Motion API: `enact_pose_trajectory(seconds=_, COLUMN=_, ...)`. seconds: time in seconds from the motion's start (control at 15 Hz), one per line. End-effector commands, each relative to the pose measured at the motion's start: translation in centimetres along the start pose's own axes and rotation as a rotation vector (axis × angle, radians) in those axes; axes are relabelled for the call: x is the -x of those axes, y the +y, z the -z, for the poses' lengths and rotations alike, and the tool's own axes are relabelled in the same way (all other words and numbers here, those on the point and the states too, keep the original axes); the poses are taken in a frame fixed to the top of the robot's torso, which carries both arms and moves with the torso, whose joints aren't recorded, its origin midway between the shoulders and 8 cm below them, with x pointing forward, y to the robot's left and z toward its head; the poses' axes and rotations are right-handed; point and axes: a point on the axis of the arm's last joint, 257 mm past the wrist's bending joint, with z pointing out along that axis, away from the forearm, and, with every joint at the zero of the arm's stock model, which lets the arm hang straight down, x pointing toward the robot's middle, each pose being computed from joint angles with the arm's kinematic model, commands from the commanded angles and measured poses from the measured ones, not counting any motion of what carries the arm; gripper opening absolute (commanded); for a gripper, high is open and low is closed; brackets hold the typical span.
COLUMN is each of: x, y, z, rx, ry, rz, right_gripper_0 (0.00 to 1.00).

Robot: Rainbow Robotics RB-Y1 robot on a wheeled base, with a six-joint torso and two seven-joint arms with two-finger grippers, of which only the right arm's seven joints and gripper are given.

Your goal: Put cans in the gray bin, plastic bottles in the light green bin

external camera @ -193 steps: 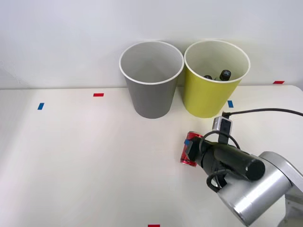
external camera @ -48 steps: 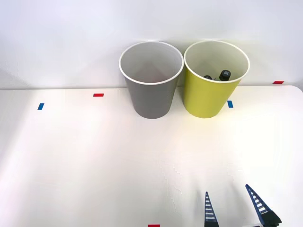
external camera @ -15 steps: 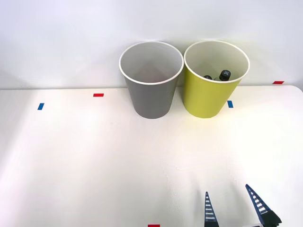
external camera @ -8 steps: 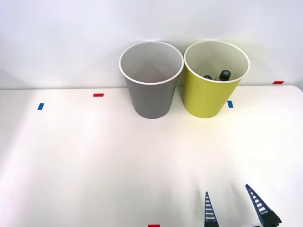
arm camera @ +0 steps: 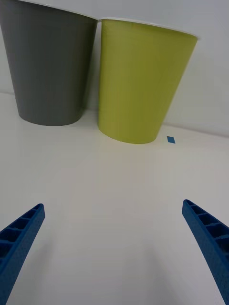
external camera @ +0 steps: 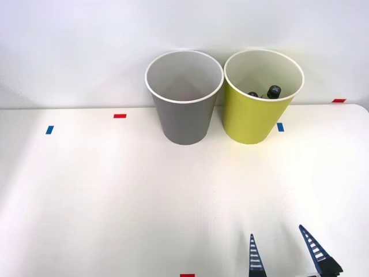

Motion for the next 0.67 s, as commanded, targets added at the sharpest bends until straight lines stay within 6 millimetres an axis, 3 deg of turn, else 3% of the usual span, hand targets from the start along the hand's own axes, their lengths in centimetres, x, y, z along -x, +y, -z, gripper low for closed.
enact_pose_trajectory(seconds=0.07, x=0.0, y=0.0, z=0.0, rx=0.0, ry=0.0, rz=0.0, right_gripper_0=1.0)
enact_pose_trajectory(seconds=0.67, x=0.0, y=0.0, z=0.0, rx=0.0, ry=0.0, rz=0.0, right_gripper_0=1.0)
